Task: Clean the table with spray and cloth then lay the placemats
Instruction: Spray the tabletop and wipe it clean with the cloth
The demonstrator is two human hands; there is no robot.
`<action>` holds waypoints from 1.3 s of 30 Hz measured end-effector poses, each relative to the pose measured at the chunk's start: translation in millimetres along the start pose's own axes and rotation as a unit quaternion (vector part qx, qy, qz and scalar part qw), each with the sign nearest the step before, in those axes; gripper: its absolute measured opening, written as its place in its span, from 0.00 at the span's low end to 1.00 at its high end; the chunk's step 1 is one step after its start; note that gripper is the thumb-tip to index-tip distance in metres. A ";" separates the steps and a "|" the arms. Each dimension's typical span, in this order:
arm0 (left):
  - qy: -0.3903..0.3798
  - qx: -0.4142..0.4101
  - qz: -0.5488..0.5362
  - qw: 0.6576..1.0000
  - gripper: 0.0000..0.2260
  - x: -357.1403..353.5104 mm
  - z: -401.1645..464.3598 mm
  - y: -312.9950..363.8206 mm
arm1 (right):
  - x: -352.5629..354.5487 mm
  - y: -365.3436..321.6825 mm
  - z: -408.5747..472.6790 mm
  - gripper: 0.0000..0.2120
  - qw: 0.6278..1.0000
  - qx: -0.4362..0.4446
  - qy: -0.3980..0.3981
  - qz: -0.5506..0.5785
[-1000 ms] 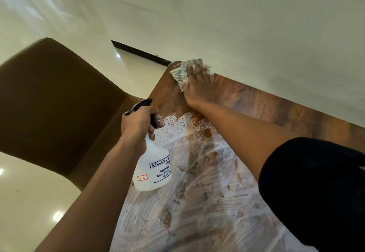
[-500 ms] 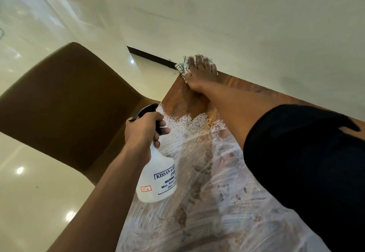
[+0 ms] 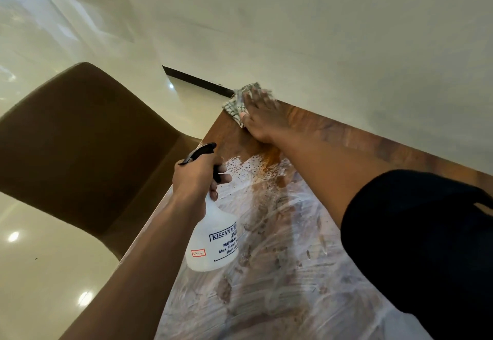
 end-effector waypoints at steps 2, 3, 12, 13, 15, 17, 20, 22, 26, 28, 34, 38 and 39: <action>-0.003 0.000 0.004 1.000 0.04 -2.1 -1.7 -0.2 | 1.1 19.1 -14.0 0.32 0.998 -0.065 0.023 0.007; -0.005 0.000 0.005 1.000 0.05 -1.8 -2.2 -0.6 | -0.6 28.6 -21.6 0.33 0.995 -0.096 0.035 0.013; 0.003 0.020 0.000 1.000 0.06 22.7 -9.9 -11.1 | -4.8 16.6 -36.0 0.33 0.986 -0.154 0.041 0.044; 0.008 0.024 -0.002 1.000 0.07 27.9 -11.0 -14.2 | -8.6 -0.4 -37.7 0.32 0.992 -0.119 0.037 0.031; 0.017 0.031 -0.003 0.999 0.06 38.1 -13.8 -21.2 | -22.7 -40.6 -44.9 0.31 0.999 -0.042 0.034 0.007; 0.030 0.037 -0.007 0.999 0.06 49.3 -16.1 -29.5 | -42.5 -85.4 -59.3 0.31 0.999 0.034 0.029 -0.010; 0.043 0.045 -0.019 0.998 0.07 60.5 -22.3 -40.4 | -72.6 -135.7 -92.6 0.31 0.991 0.131 0.018 -0.017; 0.042 0.049 -0.023 0.998 0.09 60.5 -32.0 -44.6 | -84.4 -146.1 -114.4 0.32 0.984 0.173 0.014 -0.042; 0.041 0.053 -0.027 0.997 0.08 61.8 -48.3 -50.2 | -72.1 -127.6 -117.2 0.31 0.985 0.168 -0.003 -0.042; 0.040 0.057 -0.035 0.997 0.07 65.9 -52.9 -56.1 | -57.7 -97.8 -108.5 0.31 0.994 0.101 0.007 -0.034; 0.079 0.050 -0.014 0.996 0.11 98.5 -74.8 -85.2 | -25.6 9.6 -126.9 0.30 0.995 -0.089 0.044 0.023; 0.093 0.049 -0.028 0.994 0.10 117.4 -92.7 -109.8 | -20.3 -2.2 -123.0 0.27 0.987 -0.130 0.063 0.071; 0.094 0.050 -0.035 0.994 0.09 120.9 -96.4 -114.8 | -21.9 -15.9 -121.0 0.27 0.988 -0.121 0.061 0.075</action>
Point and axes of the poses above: each hand's wrist, its own z-axis towards the middle knuckle, its own x-axis out of the back of the hand, y = z × x, the point moved 8 cm from there along z, towards the middle knuckle
